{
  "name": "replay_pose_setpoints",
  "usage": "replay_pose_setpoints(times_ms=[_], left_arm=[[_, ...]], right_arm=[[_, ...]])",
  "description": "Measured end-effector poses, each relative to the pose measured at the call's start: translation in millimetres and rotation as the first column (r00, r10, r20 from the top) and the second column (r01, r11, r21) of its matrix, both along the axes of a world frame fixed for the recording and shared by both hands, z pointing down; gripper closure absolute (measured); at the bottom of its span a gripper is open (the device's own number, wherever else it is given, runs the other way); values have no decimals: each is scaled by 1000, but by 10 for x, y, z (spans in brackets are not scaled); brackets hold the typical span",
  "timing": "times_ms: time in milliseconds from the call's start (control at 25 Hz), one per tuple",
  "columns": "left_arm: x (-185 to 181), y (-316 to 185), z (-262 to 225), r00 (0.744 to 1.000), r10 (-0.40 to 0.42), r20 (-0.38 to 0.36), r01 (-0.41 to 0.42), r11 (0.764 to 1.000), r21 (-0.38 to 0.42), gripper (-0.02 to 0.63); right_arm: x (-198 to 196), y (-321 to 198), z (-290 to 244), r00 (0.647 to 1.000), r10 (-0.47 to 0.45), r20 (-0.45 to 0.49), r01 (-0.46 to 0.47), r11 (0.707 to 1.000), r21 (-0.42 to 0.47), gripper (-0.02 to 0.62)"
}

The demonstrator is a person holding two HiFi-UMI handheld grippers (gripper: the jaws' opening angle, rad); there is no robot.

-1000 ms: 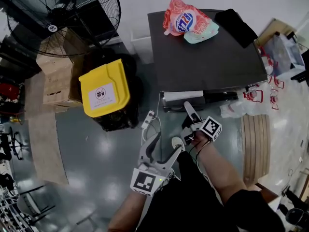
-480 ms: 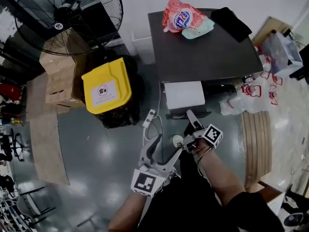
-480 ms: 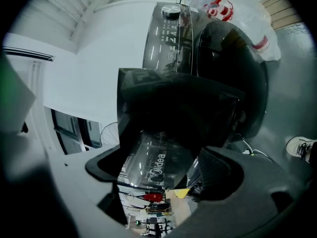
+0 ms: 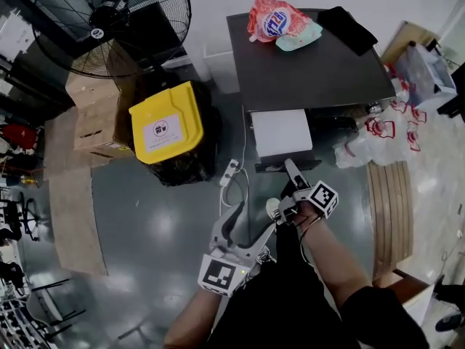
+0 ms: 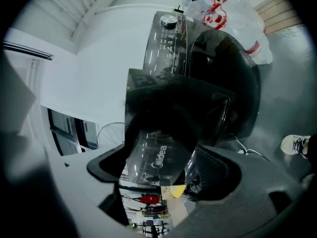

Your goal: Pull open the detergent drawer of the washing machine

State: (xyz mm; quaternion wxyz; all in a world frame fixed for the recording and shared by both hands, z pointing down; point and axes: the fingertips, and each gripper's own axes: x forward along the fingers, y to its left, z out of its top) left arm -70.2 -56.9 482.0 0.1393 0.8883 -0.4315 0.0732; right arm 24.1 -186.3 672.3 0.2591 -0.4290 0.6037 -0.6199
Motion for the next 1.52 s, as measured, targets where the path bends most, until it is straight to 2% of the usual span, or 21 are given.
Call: replay_pose_setpoints(times_ms=[160, 240, 280, 360, 440, 560, 760, 880, 1040, 1200, 1360, 1520], left_arm=[[-58, 183, -43, 1000, -2, -3, 2, 1000, 10, 311], [-105, 265, -62, 1000, -6, -10, 6, 1000, 12, 311], [-127, 302, -71, 1000, -8, -13, 8, 1000, 13, 311], [-151, 369, -101, 1000, -8, -21, 9, 1000, 22, 311], [-139, 426, -154, 999, -5, -33, 7, 999, 44, 313], [-80, 503, -279, 999, 4, -49, 0, 997, 76, 313], [78, 654, -501, 998, 18, -68, -11, 995, 103, 313], [168, 724, -594, 997, 20, -71, -12, 993, 117, 313], [337, 830, -605, 998, 10, -69, 0, 991, 137, 313], [540, 935, -620, 997, -38, -62, 45, 991, 126, 313], [814, 1109, -566, 996, -71, -55, 77, 989, 122, 319], [1069, 1313, -585, 994, -104, -26, 106, 988, 114, 405]], right_arm=[[-171, 327, -106, 993, -104, -47, 106, 994, 30, 157], [-286, 486, -287, 978, -179, -110, 191, 976, 108, 203], [-335, 545, -413, 961, -216, -170, 245, 955, 171, 250], [-369, 651, -651, 914, -249, -321, 338, 905, 259, 352], [-346, 753, -870, 857, -239, -457, 404, 862, 305, 436], [-338, 917, -1263, 743, -197, -640, 515, 779, 357, 591], [-313, 1276, -1861, 583, -93, -807, 648, 653, 393, 597], [-267, 1446, -2139, 527, -38, -849, 691, 601, 402, 597], [-135, 1662, -2377, 488, 5, -873, 729, 548, 410, 596], [23, 1897, -2586, 446, 26, -895, 782, 476, 403, 595], [250, 2144, -2695, 443, 22, -896, 807, 425, 410, 595], [498, 2349, -2755, 461, 12, -887, 811, 401, 427, 594]])
